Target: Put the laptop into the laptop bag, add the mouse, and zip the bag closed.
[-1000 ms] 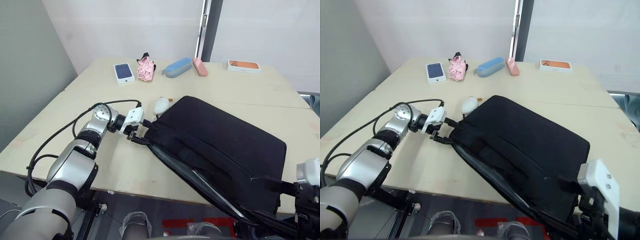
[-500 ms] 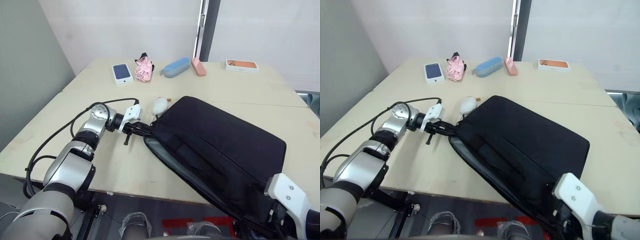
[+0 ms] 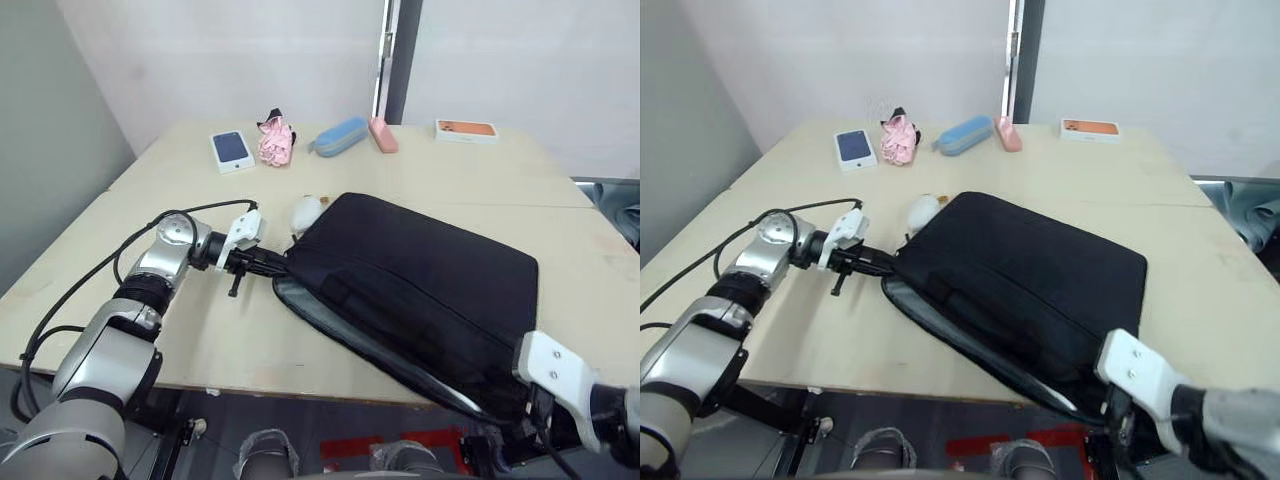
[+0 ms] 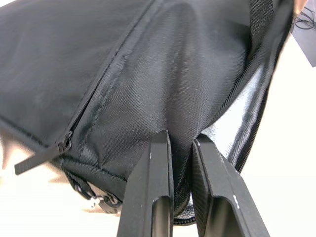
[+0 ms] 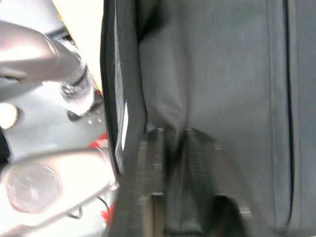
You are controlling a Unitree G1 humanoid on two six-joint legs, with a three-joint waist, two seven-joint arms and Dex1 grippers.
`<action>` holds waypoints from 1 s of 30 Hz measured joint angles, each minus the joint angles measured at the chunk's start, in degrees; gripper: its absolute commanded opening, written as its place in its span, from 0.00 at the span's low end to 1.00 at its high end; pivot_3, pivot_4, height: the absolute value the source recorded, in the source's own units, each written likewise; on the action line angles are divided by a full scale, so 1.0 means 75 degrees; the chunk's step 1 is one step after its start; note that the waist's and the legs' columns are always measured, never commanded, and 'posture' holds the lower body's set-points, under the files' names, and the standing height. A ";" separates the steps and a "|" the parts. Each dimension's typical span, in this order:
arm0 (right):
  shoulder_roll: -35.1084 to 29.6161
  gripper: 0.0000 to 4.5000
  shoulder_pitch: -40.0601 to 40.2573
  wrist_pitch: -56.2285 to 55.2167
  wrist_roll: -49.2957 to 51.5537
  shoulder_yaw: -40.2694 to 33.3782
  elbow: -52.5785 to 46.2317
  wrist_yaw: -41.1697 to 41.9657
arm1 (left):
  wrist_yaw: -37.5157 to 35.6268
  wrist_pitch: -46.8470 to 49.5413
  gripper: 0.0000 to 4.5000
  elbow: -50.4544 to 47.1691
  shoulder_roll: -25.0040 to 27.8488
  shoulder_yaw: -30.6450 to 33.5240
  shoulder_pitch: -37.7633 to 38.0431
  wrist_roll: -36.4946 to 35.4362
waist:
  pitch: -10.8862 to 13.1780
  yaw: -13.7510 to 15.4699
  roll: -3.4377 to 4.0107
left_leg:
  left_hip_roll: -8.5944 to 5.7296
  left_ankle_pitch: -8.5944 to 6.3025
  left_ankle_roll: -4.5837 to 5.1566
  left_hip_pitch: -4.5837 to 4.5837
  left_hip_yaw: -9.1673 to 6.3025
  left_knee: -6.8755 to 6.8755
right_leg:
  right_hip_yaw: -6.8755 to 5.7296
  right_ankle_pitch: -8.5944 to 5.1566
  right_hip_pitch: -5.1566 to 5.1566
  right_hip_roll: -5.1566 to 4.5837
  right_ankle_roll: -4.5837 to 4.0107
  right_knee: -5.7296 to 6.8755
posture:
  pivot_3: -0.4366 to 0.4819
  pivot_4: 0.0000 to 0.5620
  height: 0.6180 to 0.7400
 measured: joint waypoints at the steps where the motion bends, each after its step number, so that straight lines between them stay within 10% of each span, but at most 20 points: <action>1: -0.0140 0.00 -0.0462 -0.0051 -0.0002 0.0131 0.0284 0.0187 | 0.0001 0.0027 0.11 0.0001 0.0039 0.0091 0.0014 0.0036 | 0.0001 -0.0014 0.0002 | 0.0000 0.0000 0.0000 0.0001 0.0000 0.0003 | 0.0002 0.0002 -0.0001 0.0001 -0.0003 0.0004 | 0.48 0.27 1.00; 13: 0.0581 0.00 -0.7125 -0.0886 -0.1397 0.4127 0.4414 0.2093 | 0.0105 0.0578 0.11 -0.0210 0.0746 0.1237 0.0615 0.0500 | 0.0007 -0.0157 0.0013 | 0.0007 0.0043 0.0070 -0.0049 0.0005 -0.0025 | -0.0009 -0.0004 -0.0070 0.0017 -0.0035 0.0009 | 0.48 0.27 1.00; 16: 0.0653 0.06 -0.7378 -0.0926 -0.1455 0.4284 0.4614 0.2395 | 0.0132 0.0789 0.11 -0.0638 0.0813 0.1388 0.0982 0.0491 | 0.0007 -0.0088 0.0013 | 0.0014 0.0034 0.0073 -0.0047 0.0004 -0.0027 | -0.0014 -0.0013 -0.0071 0.0022 -0.0048 0.0007 | 0.48 0.27 1.00; 26: 0.0155 0.79 -0.5941 0.0981 0.0379 0.2733 0.3091 0.2960 | 0.0308 0.1388 0.11 -0.1880 0.0884 0.1656 0.1748 0.0501 | 0.0006 0.0095 0.0013 | 0.0021 0.0018 0.0054 -0.0031 0.0013 -0.0012 | -0.0003 -0.0014 -0.0062 0.0021 -0.0051 0.0021 | 0.48 0.27 1.00; 30: -0.0174 0.79 -0.4679 0.1095 0.0410 0.2141 0.2628 0.2794 | 0.0272 0.1413 0.11 -0.1785 0.0843 0.1650 0.1662 0.0568 | 0.0004 0.0105 0.0009 | 0.0021 -0.0003 0.0021 -0.0031 0.0015 -0.0010 | 0.0000 -0.0014 -0.0060 0.0022 -0.0051 0.0019 | 0.48 0.27 1.00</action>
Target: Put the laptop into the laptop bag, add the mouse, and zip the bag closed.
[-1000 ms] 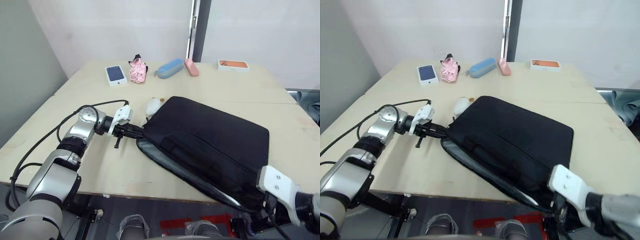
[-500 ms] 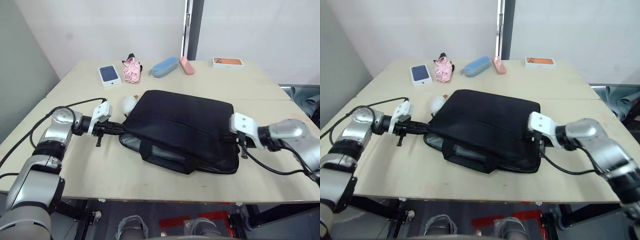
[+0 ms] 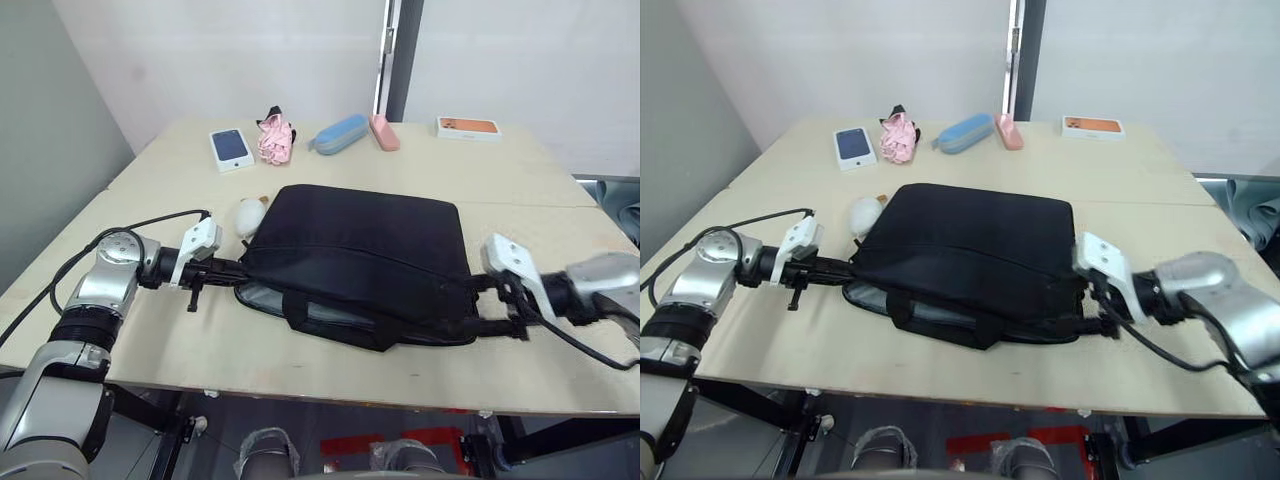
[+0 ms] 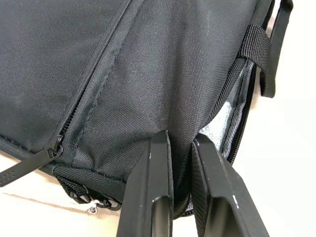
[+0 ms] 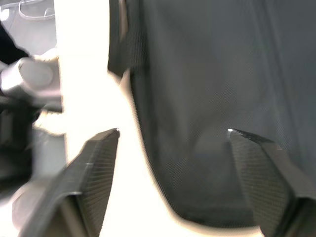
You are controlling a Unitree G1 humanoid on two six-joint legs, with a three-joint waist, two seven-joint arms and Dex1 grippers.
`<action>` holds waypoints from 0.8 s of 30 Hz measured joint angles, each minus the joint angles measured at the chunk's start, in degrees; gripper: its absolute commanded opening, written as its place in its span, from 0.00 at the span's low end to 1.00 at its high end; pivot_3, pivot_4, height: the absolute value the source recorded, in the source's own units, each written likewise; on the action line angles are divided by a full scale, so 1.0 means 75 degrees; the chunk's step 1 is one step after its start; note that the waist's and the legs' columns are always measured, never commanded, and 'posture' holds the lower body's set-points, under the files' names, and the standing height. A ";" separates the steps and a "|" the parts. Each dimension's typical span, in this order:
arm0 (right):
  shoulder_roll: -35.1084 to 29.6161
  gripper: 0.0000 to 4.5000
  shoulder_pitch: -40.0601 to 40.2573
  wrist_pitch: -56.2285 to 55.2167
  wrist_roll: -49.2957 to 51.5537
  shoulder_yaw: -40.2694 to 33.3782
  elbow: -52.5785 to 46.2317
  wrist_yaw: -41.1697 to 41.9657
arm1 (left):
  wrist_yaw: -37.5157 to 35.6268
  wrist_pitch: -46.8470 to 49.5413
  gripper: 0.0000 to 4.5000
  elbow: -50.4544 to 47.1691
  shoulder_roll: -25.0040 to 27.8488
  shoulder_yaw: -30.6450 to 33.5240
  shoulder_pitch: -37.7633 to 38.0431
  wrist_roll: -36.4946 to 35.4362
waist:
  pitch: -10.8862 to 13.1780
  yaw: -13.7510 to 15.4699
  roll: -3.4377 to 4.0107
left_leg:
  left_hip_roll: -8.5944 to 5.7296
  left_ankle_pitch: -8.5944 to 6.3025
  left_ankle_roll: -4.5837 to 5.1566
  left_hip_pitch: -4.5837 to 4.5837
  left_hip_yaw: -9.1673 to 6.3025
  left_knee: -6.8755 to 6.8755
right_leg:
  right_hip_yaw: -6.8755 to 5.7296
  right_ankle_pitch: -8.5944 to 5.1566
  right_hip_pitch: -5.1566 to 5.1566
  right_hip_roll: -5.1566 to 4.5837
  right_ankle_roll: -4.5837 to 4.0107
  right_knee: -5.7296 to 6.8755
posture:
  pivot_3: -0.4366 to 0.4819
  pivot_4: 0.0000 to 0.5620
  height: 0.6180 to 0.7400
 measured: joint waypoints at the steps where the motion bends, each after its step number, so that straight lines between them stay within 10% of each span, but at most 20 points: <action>1: 0.0001 0.79 0.0183 -0.0066 -0.0115 0.0000 0.0001 -0.0106 | -0.0015 -0.0001 0.11 0.0020 -0.0003 0.0000 -0.0018 0.0014 | 0.0000 -0.0010 0.0000 | 0.0000 -0.0005 -0.0009 0.0000 0.0002 0.0004 | 0.0003 0.0000 -0.0002 0.0000 0.0000 0.0001 | 0.48 0.27 1.00; 13: 0.0564 0.79 0.0090 -0.1570 -0.1885 0.0847 0.0635 -0.1189 | -0.0122 -0.0116 0.11 0.0327 -0.0105 0.0007 -0.0218 0.0219 | -0.0001 -0.0069 -0.0002 | -0.0004 -0.0003 -0.0009 0.0003 0.0006 0.0021 | 0.0010 0.0001 0.0001 -0.0007 0.0002 0.0020 | 0.48 0.27 1.00; 24: 0.0584 0.04 -0.0559 -0.1758 -0.1981 0.1177 0.1049 -0.0682 | -0.0130 0.0121 0.11 0.0009 0.0055 0.0093 -0.0010 0.0201 | -0.0001 -0.0145 -0.0001 | -0.0002 -0.0003 -0.0009 0.0003 0.0009 0.0022 | 0.0012 0.0001 -0.0001 -0.0004 0.0002 0.0030 | 0.48 0.27 1.00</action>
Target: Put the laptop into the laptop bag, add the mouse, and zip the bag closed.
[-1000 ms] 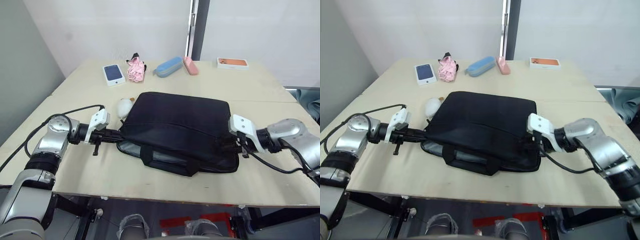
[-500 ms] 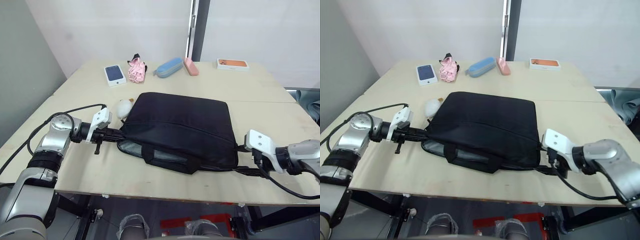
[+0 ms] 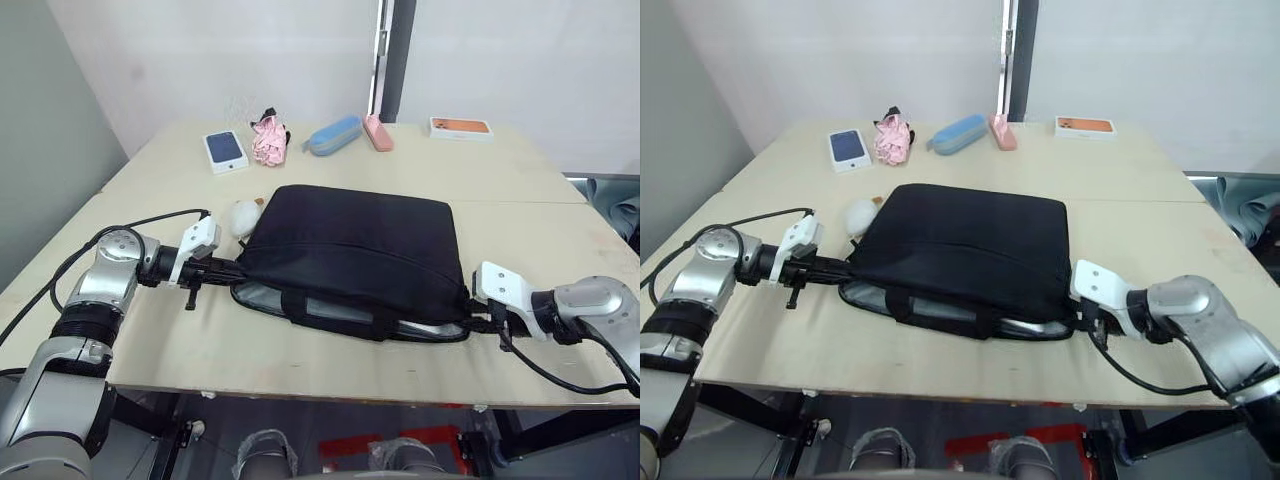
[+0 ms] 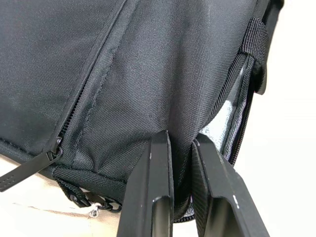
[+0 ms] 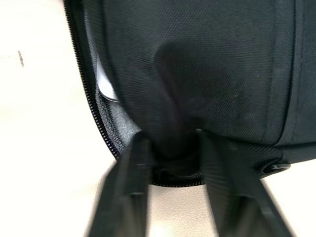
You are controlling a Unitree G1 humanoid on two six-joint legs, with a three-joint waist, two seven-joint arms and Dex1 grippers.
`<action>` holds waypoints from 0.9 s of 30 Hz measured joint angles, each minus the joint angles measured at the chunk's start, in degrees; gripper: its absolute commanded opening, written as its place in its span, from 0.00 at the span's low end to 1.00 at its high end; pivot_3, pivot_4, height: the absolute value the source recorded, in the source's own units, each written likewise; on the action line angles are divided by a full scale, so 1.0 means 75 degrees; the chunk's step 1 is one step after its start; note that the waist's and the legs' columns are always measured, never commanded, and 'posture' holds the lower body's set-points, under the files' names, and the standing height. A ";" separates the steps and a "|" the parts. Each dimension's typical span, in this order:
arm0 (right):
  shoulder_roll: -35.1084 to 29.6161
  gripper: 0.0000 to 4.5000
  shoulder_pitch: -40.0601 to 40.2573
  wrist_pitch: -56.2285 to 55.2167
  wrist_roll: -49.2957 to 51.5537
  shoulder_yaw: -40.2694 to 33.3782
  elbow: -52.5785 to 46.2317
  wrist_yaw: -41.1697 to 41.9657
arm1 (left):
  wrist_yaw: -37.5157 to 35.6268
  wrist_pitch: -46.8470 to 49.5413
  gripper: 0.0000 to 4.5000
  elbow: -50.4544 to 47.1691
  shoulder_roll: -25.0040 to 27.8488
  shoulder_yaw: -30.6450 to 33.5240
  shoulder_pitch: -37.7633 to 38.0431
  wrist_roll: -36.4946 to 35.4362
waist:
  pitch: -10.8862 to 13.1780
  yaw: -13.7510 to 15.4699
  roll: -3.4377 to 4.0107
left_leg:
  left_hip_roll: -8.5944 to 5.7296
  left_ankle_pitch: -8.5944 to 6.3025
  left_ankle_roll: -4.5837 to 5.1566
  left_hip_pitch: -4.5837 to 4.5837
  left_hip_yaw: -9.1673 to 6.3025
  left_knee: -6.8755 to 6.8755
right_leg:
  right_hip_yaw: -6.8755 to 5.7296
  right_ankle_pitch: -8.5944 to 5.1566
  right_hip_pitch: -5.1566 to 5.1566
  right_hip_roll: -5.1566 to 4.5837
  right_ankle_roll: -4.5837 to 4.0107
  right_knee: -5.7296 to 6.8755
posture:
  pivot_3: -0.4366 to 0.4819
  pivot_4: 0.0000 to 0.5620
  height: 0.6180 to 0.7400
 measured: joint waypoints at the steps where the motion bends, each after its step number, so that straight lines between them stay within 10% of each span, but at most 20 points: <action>1: -0.0003 0.01 -0.0102 -0.0023 -0.0018 0.0041 0.0050 0.0043 | -0.0005 0.0046 0.11 -0.0078 0.0045 0.0003 0.0053 -0.0017 | 0.0000 -0.0013 0.0000 | 0.0002 0.0000 0.0000 0.0001 0.0002 -0.0001 | 0.0001 0.0000 -0.0001 0.0002 0.0000 0.0000 | 0.48 0.27 1.00; 27: -0.0020 0.01 -0.1735 -0.0473 -0.0506 0.0868 0.1203 0.1413 | 0.0690 0.1030 0.11 -0.2091 0.0496 0.0567 0.1844 -0.0622 | 0.0001 -0.0054 0.0004 | 0.0013 0.0001 0.0000 0.0004 0.0007 -0.0009 | -0.0001 -0.0001 -0.0005 0.0010 -0.0003 -0.0001 | 0.48 0.27 1.00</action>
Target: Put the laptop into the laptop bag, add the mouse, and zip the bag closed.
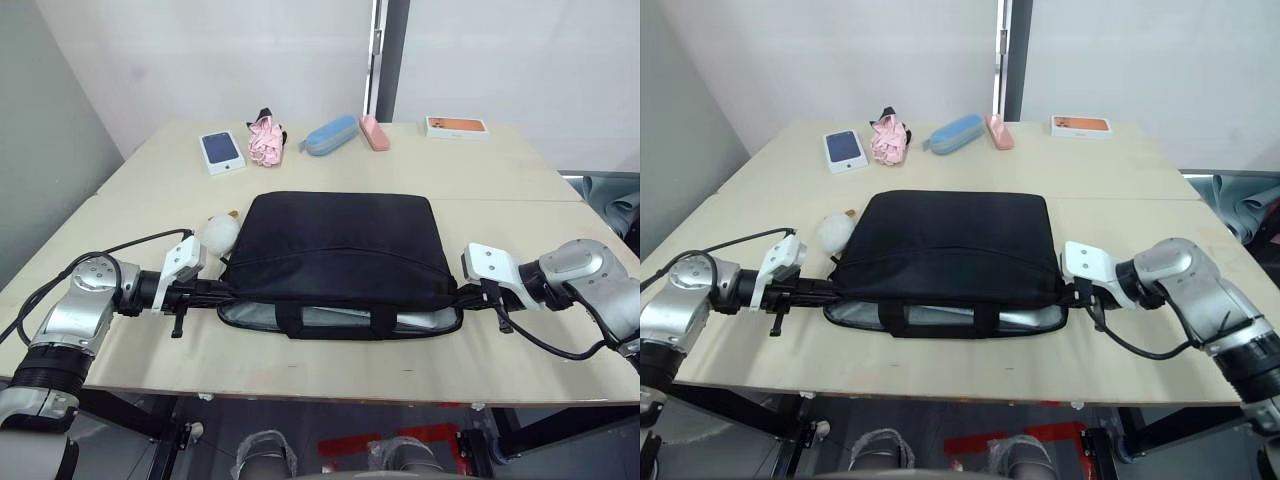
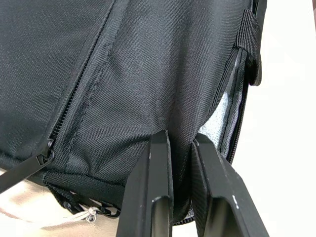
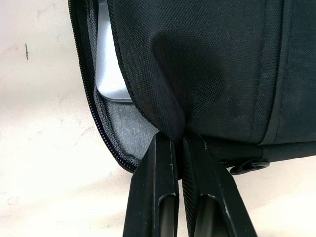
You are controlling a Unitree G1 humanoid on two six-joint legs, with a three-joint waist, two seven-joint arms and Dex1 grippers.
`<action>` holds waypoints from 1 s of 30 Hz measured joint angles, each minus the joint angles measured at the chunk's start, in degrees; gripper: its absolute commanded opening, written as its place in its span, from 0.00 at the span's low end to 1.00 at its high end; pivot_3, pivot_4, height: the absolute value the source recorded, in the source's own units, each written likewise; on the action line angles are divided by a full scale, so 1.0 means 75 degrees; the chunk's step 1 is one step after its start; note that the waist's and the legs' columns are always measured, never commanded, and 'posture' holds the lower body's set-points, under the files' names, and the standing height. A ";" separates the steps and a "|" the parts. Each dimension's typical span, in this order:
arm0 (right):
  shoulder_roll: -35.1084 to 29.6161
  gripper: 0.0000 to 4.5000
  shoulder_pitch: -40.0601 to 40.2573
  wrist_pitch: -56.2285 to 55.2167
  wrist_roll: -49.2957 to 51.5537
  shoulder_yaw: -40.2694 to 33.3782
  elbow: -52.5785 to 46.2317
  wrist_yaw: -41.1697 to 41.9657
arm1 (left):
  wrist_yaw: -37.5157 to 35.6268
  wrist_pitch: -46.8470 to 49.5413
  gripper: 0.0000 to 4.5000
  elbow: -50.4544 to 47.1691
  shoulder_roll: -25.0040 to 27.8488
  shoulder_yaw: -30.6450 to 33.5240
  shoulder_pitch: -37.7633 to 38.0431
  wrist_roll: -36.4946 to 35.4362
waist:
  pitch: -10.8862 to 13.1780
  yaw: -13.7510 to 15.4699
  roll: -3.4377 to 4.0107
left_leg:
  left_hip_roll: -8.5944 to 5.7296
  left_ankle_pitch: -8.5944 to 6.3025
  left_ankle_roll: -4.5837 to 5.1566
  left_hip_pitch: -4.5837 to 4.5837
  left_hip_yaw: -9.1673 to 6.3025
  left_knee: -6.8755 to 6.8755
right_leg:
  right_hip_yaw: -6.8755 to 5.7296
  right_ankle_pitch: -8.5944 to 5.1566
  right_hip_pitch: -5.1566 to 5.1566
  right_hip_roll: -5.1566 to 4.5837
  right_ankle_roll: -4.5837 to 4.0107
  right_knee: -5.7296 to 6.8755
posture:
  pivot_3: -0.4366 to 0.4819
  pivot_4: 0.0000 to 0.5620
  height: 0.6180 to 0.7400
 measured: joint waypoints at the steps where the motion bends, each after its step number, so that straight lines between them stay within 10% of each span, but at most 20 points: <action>1: 0.0000 0.01 0.0018 0.0035 0.0005 -0.0004 -0.0006 -0.0003 | -0.0020 -0.0005 0.11 0.0040 0.0000 -0.0022 -0.0057 0.0018 | 0.0000 0.0010 0.0000 | 0.0000 0.0000 0.0000 0.0000 0.0000 0.0000 | 0.0000 0.0000 0.0000 0.0000 0.0000 -0.0001 | 0.48 0.27 1.00; 15: -0.0210 0.99 0.0166 0.1047 0.0945 -0.0826 -0.0003 0.0033 | -0.0423 0.0728 1.00 0.0613 0.0186 -0.0122 -0.0644 0.0051 | 0.0001 0.0078 0.0002 | 0.0000 0.0000 0.0000 -0.0006 0.0001 -0.0003 | -0.0002 0.0000 -0.0005 0.0000 0.0000 -0.0015 | 0.48 0.27 1.00; 22: -0.0511 0.99 0.1470 0.2843 0.3534 -0.3359 -0.1266 0.0594 | -0.0773 0.2630 1.00 -0.0518 0.2155 0.0348 -0.0368 -0.1929 | 0.0013 0.0133 -0.0004 | 0.0019 -0.0008 -0.0011 -0.0007 0.0008 -0.0040 | -0.0007 -0.0003 -0.0008 0.0018 -0.0005 -0.0060 | 0.48 0.27 1.00; 30: 0.0416 0.99 0.3168 0.3952 0.5104 -0.4557 -0.3327 -0.0768 | -0.0321 0.4821 1.00 -0.3279 0.1903 0.1974 -0.0066 -0.4685 | 0.0013 0.0190 -0.0003 | 0.0027 -0.0011 -0.0018 -0.0007 0.0009 -0.0030 | -0.0012 -0.0004 -0.0004 0.0020 -0.0006 -0.0056 | 0.48 0.27 1.00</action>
